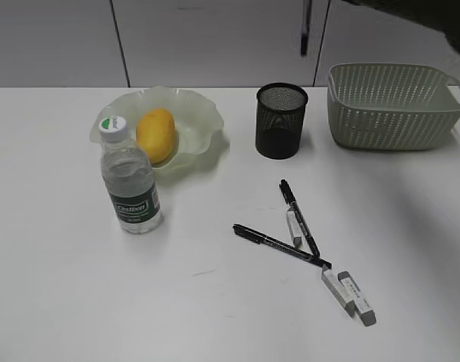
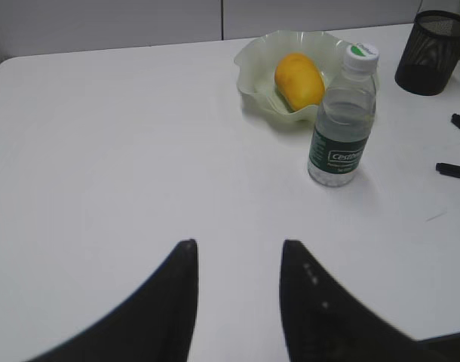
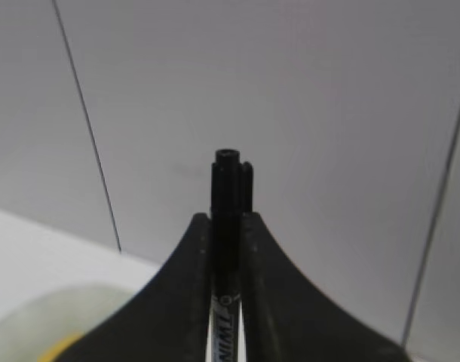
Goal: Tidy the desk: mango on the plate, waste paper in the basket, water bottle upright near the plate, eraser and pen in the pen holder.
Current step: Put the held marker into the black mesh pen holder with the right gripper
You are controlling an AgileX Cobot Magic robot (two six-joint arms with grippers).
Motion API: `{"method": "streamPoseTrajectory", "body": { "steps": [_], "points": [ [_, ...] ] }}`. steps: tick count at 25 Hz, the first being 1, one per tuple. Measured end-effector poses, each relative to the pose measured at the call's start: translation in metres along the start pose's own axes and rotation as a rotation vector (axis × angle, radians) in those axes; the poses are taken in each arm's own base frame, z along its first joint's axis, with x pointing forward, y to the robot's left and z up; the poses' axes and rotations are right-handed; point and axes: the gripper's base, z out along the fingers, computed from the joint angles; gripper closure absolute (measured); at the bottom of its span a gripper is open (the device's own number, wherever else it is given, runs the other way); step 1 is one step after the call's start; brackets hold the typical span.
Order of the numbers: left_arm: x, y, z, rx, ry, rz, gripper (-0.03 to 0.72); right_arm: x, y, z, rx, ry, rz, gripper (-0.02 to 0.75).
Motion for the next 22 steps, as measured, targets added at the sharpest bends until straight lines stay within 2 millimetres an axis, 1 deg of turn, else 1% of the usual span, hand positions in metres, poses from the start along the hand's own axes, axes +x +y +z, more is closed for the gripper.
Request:
{"method": "streamPoseTrajectory", "body": {
  "steps": [2,5,7,10,11,13,14,16,17,18,19,20,21,22],
  "points": [
    [0.0,0.0,0.0,0.0,0.0,0.0,0.426,0.011,-0.001,0.014,-0.011,-0.097,-0.043,0.658],
    [0.0,0.0,0.0,0.0,0.0,0.0,0.431,0.053,-0.007,0.038,0.019,-0.067,-0.041,0.658],
    [0.0,0.0,0.0,0.0,0.0,0.0,0.435,0.09,-0.012,0.048,0.04,0.001,-0.034,0.658],
    [0.0,0.0,0.0,0.0,0.0,0.0,0.442,0.134,-0.015,0.056,0.048,0.077,-0.038,0.658],
    [0.0,0.0,0.0,0.0,0.0,0.0,0.442,0.144,-0.016,0.057,0.049,0.099,-0.039,0.651],
    [0.0,0.0,0.0,0.0,0.0,0.0,0.442,0.153,-0.016,0.057,0.049,0.123,-0.039,0.585],
    [0.0,0.0,0.0,0.0,0.0,0.0,0.442,0.153,-0.016,0.057,0.049,0.124,-0.04,0.516],
    [0.0,0.0,0.0,0.0,0.0,0.0,0.442,0.145,-0.016,0.057,0.05,0.108,-0.04,0.364],
    [0.0,0.0,0.0,0.0,0.0,0.0,0.442,0.135,-0.015,0.056,0.05,0.097,-0.042,0.294],
    [0.0,0.0,0.0,0.0,0.0,0.0,0.442,0.123,-0.015,0.054,0.051,0.092,-0.045,0.246],
    [0.0,0.0,0.0,0.0,0.0,0.0,0.442,0.112,-0.015,0.051,0.055,0.103,-0.045,0.218],
    [0.0,0.0,0.0,0.0,0.0,0.0,0.442,0.096,-0.014,0.046,0.058,0.119,-0.046,0.206],
    [0.0,0.0,0.0,0.0,-0.001,0.0,0.444,0.077,-0.013,0.04,0.062,0.135,-0.048,0.204],
    [0.0,0.0,0.0,0.0,-0.001,0.0,0.444,0.064,-0.012,0.032,0.067,0.19,-0.048,0.208]
  ]
}}
